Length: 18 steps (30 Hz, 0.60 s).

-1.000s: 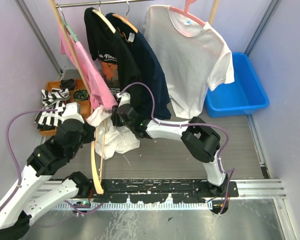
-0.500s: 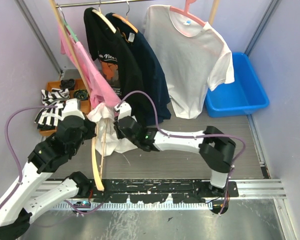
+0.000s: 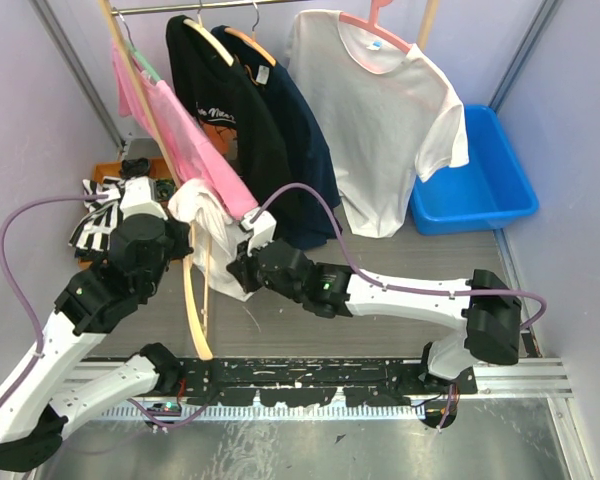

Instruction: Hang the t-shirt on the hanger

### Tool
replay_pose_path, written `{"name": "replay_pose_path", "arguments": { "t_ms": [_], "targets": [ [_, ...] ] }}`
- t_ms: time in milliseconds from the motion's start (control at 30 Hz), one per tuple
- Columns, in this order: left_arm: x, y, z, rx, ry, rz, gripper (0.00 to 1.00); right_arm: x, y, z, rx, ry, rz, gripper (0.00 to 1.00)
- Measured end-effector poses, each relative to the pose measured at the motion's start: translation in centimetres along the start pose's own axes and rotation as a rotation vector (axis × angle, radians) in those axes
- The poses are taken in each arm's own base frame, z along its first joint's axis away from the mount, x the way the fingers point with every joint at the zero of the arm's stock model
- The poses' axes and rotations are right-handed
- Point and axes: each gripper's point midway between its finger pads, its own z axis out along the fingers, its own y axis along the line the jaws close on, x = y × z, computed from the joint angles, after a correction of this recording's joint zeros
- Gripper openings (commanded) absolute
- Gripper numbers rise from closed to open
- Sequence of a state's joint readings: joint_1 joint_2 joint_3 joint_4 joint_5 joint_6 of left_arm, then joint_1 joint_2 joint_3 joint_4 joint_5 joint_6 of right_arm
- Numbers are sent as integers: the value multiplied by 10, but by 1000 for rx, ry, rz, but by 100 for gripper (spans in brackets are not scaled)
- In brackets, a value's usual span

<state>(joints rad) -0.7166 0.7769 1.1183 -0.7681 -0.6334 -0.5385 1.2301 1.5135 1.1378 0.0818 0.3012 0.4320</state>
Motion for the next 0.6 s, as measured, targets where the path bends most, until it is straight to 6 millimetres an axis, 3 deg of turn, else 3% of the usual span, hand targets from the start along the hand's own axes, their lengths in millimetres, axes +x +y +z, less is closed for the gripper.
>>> {"name": "replay_pose_path", "arguments": {
  "t_ms": [367,600],
  "targets": [
    [-32,2,-12,-8,-80,-33,0,43,50,-24,-111,120,-51,1],
    [-38,9,-13,-42,-109,-33,0,48,78,-48,-143,118,-80,1]
  ]
}}
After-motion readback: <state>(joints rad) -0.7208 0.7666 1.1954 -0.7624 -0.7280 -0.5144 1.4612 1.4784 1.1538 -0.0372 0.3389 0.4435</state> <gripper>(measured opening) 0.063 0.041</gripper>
